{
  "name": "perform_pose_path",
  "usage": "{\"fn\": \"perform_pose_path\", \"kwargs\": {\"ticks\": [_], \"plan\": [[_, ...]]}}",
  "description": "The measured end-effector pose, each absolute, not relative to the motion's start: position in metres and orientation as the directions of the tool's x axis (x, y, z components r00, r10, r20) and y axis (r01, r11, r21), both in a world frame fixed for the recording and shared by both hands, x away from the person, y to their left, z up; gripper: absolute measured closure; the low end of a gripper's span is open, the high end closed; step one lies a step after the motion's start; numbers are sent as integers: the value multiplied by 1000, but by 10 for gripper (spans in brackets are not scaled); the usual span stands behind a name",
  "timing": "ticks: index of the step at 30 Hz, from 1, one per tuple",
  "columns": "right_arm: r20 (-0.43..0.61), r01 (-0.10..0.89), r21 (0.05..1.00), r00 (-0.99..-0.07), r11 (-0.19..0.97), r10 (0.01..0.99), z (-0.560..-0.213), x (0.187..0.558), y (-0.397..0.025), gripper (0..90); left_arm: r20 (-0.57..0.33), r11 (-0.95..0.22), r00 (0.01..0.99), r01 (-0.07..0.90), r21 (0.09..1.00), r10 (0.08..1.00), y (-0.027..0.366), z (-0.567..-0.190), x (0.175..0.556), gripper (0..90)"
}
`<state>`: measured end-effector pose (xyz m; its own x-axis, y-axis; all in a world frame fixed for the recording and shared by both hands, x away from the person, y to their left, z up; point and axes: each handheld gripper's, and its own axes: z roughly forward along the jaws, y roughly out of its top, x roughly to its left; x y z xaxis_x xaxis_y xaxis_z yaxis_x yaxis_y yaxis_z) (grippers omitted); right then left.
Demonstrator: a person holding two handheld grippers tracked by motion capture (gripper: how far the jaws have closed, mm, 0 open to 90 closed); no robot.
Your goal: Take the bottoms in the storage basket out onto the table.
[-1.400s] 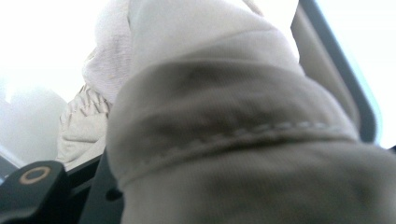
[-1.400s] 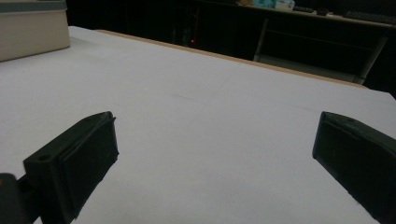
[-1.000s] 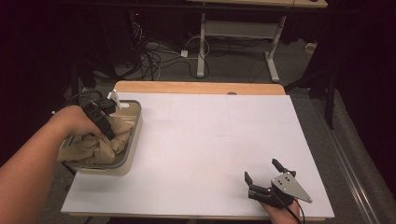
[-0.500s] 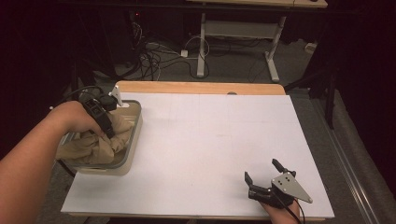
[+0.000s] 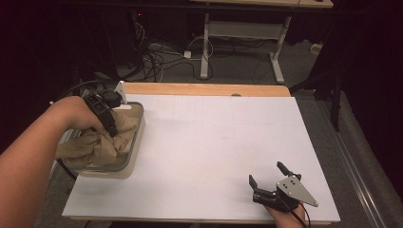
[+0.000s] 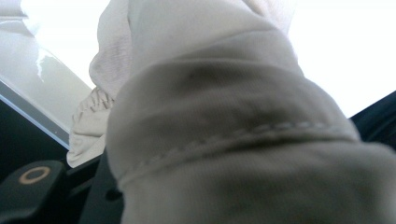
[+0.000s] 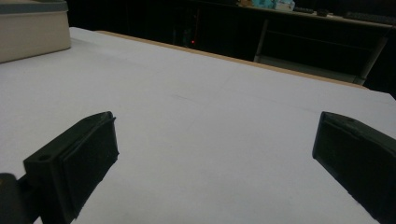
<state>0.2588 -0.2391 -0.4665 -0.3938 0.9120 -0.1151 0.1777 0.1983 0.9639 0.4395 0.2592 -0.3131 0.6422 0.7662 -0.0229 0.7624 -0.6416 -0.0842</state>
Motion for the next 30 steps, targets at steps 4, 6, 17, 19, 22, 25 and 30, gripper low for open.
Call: {"fn": "perform_pose_path", "kwargs": {"ticks": [4, 6, 17, 19, 22, 25, 30], "plan": [[-115, 178, 964, -393, 198, 912, -466, 259, -239, 11, -18, -642, 643, 762, -89, 766, 256, -305, 439, 556], [-115, 178, 964, -393, 198, 912, -467, 259, -239, 11, -16, -642, 643, 762, -88, 766, 255, -301, 438, 556], [-115, 177, 964, -395, 198, 912, -466, 259, -239, 11, -16, -658, 660, 746, -102, 751, 245, -290, 438, 556], [-116, 177, 964, -396, 200, 911, -466, 259, -239, 11, -18, -659, 661, 745, -104, 750, 244, -288, 438, 556], [-115, 177, 964, -394, 198, 912, -466, 259, -239, 11, -32, -657, 657, 747, -103, 753, 242, -283, 438, 556], [-115, 177, 964, -394, 198, 912, -466, 259, -240, 11, -33, -657, 658, 747, -102, 752, 241, -279, 438, 556], [-116, 177, 964, -395, 199, 911, -466, 259, -239, 11, -28, -660, 662, 742, -115, 749, 239, -275, 437, 556]]}}
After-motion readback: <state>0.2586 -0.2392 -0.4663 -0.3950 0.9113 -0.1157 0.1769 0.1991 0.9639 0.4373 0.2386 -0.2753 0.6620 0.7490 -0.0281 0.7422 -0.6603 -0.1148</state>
